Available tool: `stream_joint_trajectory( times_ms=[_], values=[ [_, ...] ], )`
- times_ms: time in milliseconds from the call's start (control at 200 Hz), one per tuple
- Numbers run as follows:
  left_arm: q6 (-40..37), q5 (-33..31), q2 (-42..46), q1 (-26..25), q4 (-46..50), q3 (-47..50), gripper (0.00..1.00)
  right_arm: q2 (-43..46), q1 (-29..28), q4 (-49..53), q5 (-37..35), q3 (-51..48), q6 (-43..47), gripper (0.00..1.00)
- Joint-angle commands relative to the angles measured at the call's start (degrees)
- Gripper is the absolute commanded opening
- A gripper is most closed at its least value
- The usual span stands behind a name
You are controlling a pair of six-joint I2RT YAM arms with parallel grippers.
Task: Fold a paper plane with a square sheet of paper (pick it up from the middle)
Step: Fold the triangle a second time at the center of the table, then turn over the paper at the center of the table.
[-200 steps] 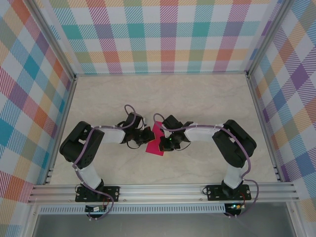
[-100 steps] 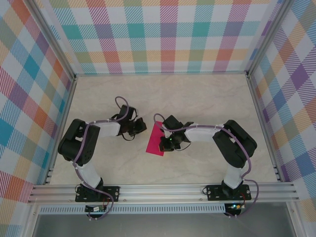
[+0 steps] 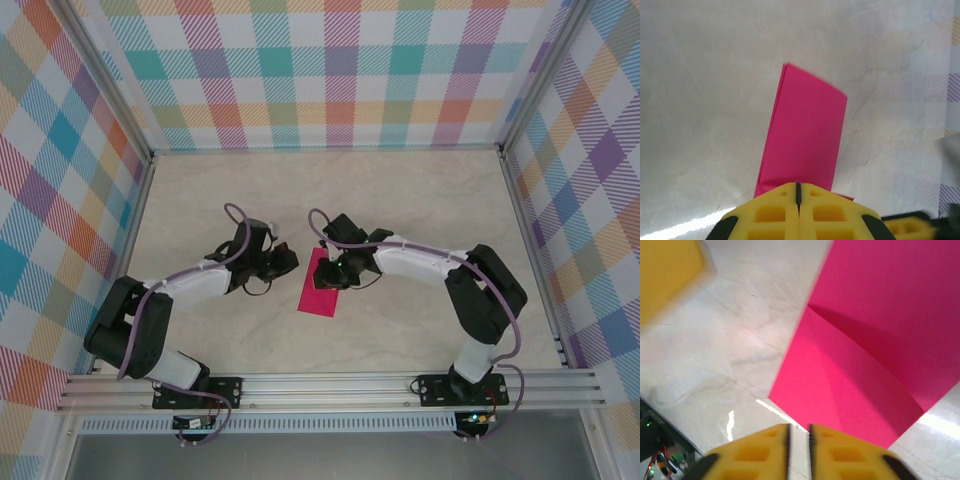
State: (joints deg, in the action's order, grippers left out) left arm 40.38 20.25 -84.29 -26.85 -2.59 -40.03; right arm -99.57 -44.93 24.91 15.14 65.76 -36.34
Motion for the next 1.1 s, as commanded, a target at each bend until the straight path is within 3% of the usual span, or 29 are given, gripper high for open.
stream_joint_trajectory(
  times_ms=[0,150,320,485,575,730,885,1020,1095],
  values=[
    [3.8,-2.9,2.4,-1.5,3.8,1.9,0.12,1.9,2.4,2.0,-3.0,0.0,-1.4,0.35],
    [7.6,-3.9,3.7,-4.1,3.6,3.7,0.25,1.9,5.6,0.9,-3.0,-1.6,0.9,0.57],
    [10.5,-4.6,2.5,-5.8,3.0,4.2,0.36,-2.9,6.9,2.3,0.3,0.3,3.9,0.57],
    [12.7,-2.2,1.3,-6.3,0.1,4.8,0.43,-3.6,6.9,4.3,0.6,-0.4,9.1,0.49],
    [13.1,-1.5,0.3,-6.4,-1.0,4.6,0.45,-3.5,6.9,2.8,4.7,-1.2,10.6,0.46],
    [14.0,0.2,-1.9,-6.5,-3.3,4.4,0.46,-5.6,6.9,1.2,8.3,-0.7,10.2,0.29],
    [14.2,1.4,-3.0,-6.6,-4.7,4.3,0.46,-6.3,7.0,1.5,7.8,-0.6,10.0,0.19],
    [14.2,3.3,-4.1,-6.7,-6.8,4.3,0.46,-5.0,7.7,0.1,7.4,-2.4,9.0,0.05],
    [13.7,3.9,-4.5,-7.0,-7.5,4.1,0.46,-4.4,8.6,-1.4,8.7,-3.7,7.9,0.03]
  ],
)
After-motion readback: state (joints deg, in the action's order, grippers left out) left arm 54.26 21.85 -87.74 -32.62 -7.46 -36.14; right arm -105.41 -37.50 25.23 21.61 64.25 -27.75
